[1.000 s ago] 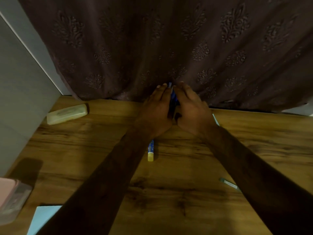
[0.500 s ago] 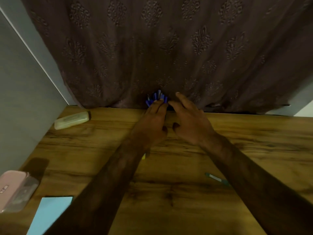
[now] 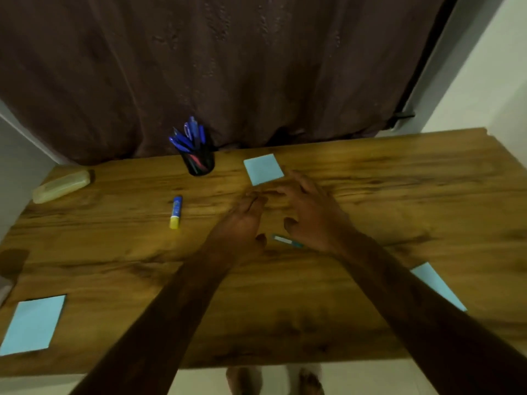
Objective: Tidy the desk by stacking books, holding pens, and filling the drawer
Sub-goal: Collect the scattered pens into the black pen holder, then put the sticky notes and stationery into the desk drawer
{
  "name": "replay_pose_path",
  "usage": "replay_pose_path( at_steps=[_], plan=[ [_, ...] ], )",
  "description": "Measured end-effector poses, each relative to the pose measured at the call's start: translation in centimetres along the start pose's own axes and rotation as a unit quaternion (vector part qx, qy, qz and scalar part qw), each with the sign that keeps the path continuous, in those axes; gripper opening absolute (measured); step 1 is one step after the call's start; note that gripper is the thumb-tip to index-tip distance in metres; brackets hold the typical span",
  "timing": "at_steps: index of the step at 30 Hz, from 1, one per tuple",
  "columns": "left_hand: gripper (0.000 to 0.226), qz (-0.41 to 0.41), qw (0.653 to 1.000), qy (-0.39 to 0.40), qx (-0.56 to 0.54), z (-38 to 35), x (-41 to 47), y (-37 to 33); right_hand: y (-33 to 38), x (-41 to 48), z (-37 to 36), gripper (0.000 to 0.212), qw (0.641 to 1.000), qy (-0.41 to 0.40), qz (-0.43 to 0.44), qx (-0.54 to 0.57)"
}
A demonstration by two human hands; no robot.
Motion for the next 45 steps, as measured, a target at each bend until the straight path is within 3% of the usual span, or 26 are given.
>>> replay_pose_path(
  at_steps=[8, 21, 29, 40, 43, 45],
  plan=[
    [0.079, -0.032, 0.993, 0.114, 0.007, -7.0, 0.8, -3.8, -11.4, -7.9, -0.6, 0.073, 0.990, 0.018, -0.140, 0.023],
    [0.078, -0.043, 0.990, 0.136, 0.008, -9.8, -1.3, -2.5, -18.6, -15.4, -1.4, 0.061, 0.968, -0.014, -0.239, 0.078],
    [0.079, 0.043, 0.995, 0.085, -0.028, -8.7, -7.7, 0.3, -10.4, -15.0, -6.5, 0.064, 0.983, 0.067, -0.137, 0.104],
    [0.069, 0.144, 0.984, -0.032, -0.098, -4.9, -19.4, 7.9, 5.0, -11.6, -8.8, 0.049, 0.986, 0.087, 0.017, 0.139],
    [0.062, 0.135, 0.981, -0.082, -0.115, -4.2, -22.6, 10.5, 10.1, -12.0, -10.1, 0.037, 0.966, 0.093, 0.035, 0.238],
    [0.060, 0.140, 0.974, -0.123, -0.133, -3.6, -24.6, 12.2, 13.1, -12.6, -11.3, 0.030, 0.937, 0.145, 0.010, 0.318]
  ],
)
Point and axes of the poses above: each hand's wrist, its own x-axis towards the middle knuckle, its own z-axis out of the back of the hand, y = z × x, the point moved 5 cm from there along x, towards the middle knuckle, and after that the axes turned 9 degrees about -x, right-handed, at the moved point
